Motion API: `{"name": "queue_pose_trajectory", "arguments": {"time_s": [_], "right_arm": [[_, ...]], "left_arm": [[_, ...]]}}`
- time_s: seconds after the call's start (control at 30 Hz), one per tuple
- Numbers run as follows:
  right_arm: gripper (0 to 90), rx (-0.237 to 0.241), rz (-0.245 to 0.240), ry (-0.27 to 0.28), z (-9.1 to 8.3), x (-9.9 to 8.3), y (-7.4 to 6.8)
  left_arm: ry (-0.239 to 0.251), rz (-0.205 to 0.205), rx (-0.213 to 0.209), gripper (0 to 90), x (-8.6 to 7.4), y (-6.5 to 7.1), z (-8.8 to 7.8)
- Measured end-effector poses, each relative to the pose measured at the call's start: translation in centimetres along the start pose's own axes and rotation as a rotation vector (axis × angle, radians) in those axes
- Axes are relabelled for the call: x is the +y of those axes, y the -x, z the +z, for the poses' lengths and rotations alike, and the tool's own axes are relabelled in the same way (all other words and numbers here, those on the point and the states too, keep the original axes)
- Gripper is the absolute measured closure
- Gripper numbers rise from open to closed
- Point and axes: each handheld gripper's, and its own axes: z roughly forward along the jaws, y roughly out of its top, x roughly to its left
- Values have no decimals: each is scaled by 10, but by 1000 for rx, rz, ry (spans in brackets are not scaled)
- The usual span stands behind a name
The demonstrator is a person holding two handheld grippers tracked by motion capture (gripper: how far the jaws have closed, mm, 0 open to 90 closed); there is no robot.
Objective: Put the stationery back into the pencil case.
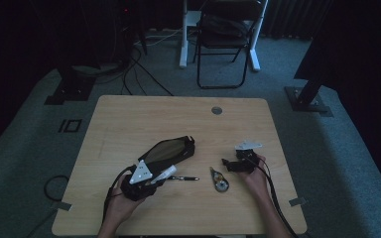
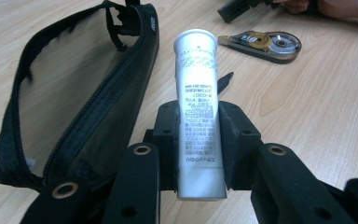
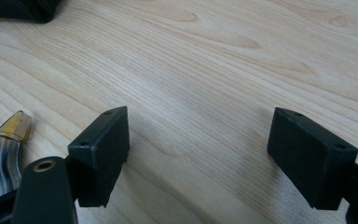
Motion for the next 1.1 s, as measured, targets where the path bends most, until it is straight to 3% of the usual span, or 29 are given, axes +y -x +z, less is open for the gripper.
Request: {"name": "queue_pose_trajectory", "arguments": {"time_s": [0.37, 1.1], "right_arm": [[209, 0, 0, 0, 0, 0, 0], [209, 0, -1, 0, 0, 0, 0]], "left_arm": [[-1, 7, 6, 710, 4, -5, -4], [50, 9, 65, 710, 22, -22, -21]]}}
